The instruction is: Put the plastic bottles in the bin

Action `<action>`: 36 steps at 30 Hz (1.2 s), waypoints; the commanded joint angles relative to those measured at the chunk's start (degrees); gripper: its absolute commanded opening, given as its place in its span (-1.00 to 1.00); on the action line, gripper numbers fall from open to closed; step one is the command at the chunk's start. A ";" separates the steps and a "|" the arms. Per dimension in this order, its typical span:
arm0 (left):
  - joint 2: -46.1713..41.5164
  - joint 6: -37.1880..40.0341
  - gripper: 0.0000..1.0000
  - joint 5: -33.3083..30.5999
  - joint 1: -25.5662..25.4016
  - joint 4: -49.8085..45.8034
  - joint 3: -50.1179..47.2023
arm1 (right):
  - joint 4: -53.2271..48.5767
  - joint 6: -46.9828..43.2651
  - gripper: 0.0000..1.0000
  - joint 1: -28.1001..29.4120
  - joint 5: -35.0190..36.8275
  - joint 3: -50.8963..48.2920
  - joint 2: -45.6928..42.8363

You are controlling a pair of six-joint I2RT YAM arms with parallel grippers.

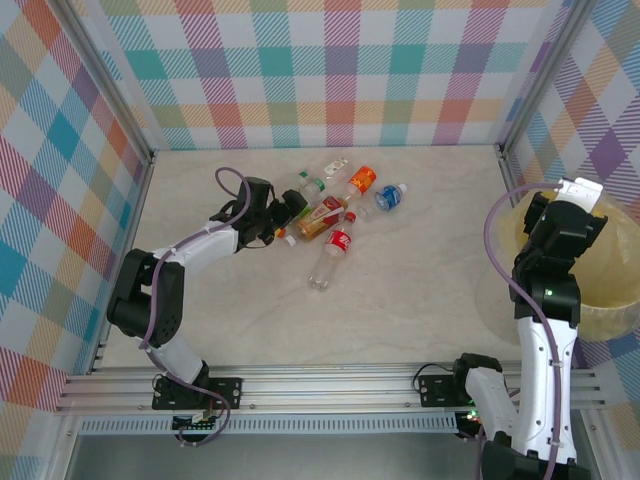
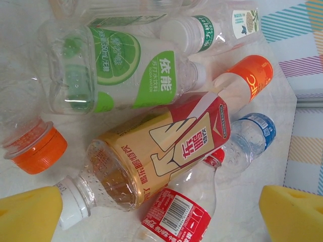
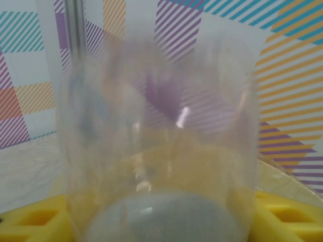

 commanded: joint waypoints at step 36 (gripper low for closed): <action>-6.78 3.07 1.00 -4.39 -0.48 -4.45 -2.79 | -0.58 15.91 0.99 25.45 -34.84 16.07 20.42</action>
